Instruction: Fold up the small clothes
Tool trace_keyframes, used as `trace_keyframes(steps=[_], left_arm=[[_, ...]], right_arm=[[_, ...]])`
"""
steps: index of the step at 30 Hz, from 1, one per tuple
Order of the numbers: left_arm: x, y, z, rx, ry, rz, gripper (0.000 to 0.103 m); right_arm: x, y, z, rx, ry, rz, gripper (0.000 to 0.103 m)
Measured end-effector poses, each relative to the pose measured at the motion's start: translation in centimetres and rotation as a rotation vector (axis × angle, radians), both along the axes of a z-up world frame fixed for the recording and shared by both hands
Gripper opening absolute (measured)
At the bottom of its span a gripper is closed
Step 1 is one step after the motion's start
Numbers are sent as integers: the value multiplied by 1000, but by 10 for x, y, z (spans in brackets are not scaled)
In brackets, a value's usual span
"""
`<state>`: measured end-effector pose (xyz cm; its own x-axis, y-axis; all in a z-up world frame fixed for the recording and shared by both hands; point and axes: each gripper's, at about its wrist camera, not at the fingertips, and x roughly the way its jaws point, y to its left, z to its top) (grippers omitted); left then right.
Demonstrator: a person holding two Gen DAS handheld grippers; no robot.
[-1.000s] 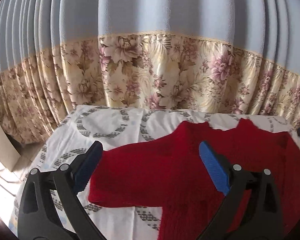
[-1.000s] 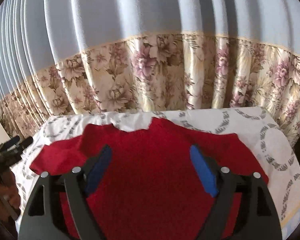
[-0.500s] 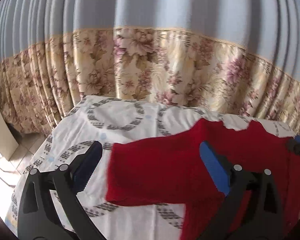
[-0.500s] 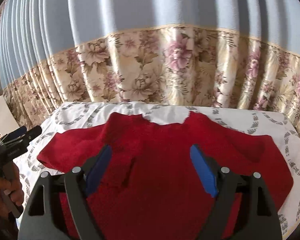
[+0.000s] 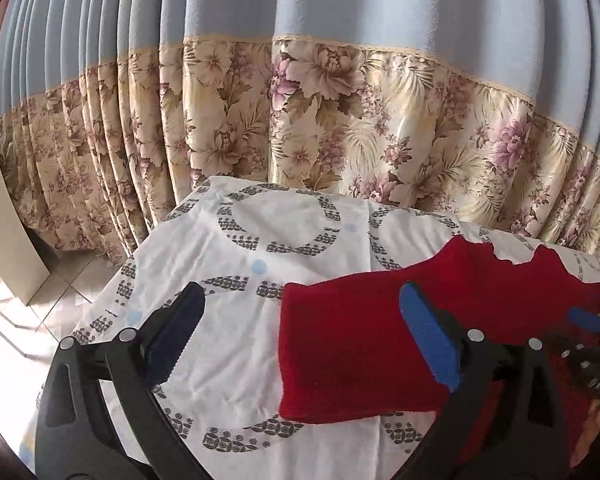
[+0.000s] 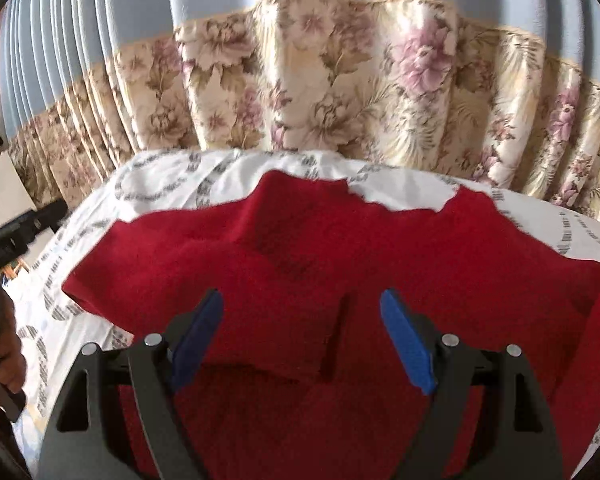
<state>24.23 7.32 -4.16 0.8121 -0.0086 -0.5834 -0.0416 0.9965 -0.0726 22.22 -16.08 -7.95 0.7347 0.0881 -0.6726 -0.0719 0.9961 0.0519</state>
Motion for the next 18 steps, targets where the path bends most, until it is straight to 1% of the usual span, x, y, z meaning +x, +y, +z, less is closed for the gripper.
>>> trace_keyframes(steps=[3, 9, 12, 14, 16, 17, 18], left_arm=[[-1, 6, 1, -8, -1, 13, 97], [0, 16, 1, -23, 13, 21, 97], [6, 22, -6, -14, 55, 39, 97], [12, 25, -16, -33, 93, 34, 97], [19, 25, -28, -48, 148, 22, 93], [21, 24, -33, -54, 165, 12, 87], [25, 21, -42, -64, 201, -8, 78]], right_arm=[[1, 3, -5, 0, 7, 0, 81], [0, 1, 2, -1, -9, -7, 81], [-1, 4, 8, -7, -23, 9, 81], [-4, 4, 10, 3, -27, 13, 81], [-5, 3, 11, 3, -31, 10, 81], [-6, 1, 11, 8, -30, 7, 81], [-6, -1, 10, 15, -28, 6, 81]])
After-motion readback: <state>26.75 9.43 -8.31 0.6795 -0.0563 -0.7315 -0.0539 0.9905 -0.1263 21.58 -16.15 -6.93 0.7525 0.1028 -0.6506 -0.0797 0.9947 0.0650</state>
